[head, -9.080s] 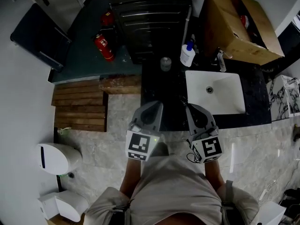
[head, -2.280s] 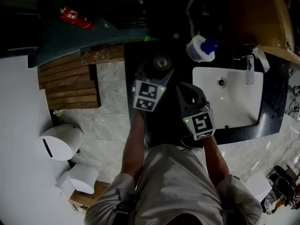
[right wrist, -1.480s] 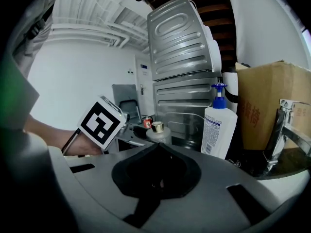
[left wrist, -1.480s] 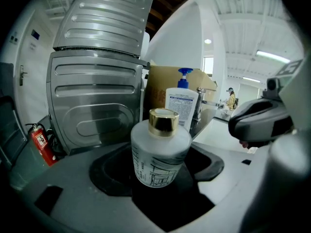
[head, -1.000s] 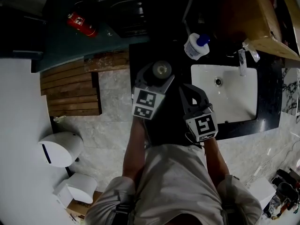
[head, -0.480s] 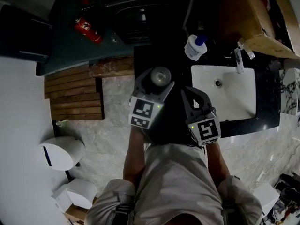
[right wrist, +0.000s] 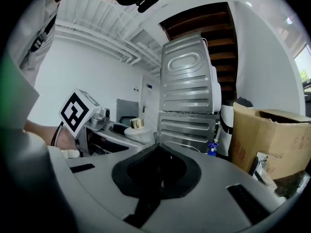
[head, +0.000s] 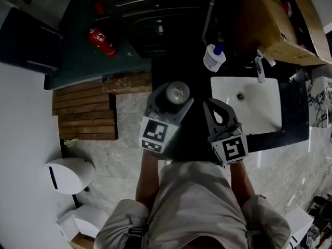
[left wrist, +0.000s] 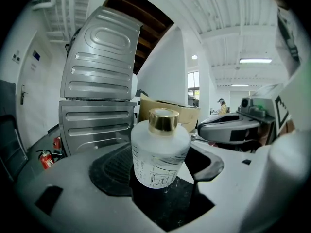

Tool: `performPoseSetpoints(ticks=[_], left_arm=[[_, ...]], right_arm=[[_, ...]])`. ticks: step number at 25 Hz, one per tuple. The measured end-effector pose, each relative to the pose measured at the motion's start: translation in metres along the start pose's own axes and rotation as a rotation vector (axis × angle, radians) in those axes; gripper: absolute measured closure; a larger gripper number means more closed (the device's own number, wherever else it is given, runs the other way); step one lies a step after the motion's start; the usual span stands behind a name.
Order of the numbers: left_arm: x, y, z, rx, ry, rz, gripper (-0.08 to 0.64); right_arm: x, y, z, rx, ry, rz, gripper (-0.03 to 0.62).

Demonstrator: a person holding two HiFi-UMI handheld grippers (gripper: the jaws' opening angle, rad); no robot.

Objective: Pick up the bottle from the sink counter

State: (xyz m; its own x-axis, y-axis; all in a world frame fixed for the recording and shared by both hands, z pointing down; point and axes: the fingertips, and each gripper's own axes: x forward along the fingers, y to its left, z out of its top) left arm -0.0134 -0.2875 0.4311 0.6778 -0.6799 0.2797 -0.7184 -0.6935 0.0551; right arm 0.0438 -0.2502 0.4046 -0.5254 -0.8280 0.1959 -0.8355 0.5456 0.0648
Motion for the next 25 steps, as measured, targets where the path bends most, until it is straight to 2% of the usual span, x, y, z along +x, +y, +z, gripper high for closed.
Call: performPoseSetpoints(ticks=[10,14,25], left_arm=[[-0.037,-0.022,0.039,0.057,-0.065,-0.036,0.238],[-0.043,-0.026,0.044,0.063,-0.077,-0.041,0.238],[-0.046,-0.029,0.046,0.06,-0.082,-0.05,0.238]], right_arm=[[-0.02,0.007,0.032,-0.046,-0.059,0.007,0.597],[-0.024,0.012,0.032,-0.076,-0.055,0.018,0.598],[-0.028,0.011,0.035,-0.072,-0.054,-0.004,0.598]])
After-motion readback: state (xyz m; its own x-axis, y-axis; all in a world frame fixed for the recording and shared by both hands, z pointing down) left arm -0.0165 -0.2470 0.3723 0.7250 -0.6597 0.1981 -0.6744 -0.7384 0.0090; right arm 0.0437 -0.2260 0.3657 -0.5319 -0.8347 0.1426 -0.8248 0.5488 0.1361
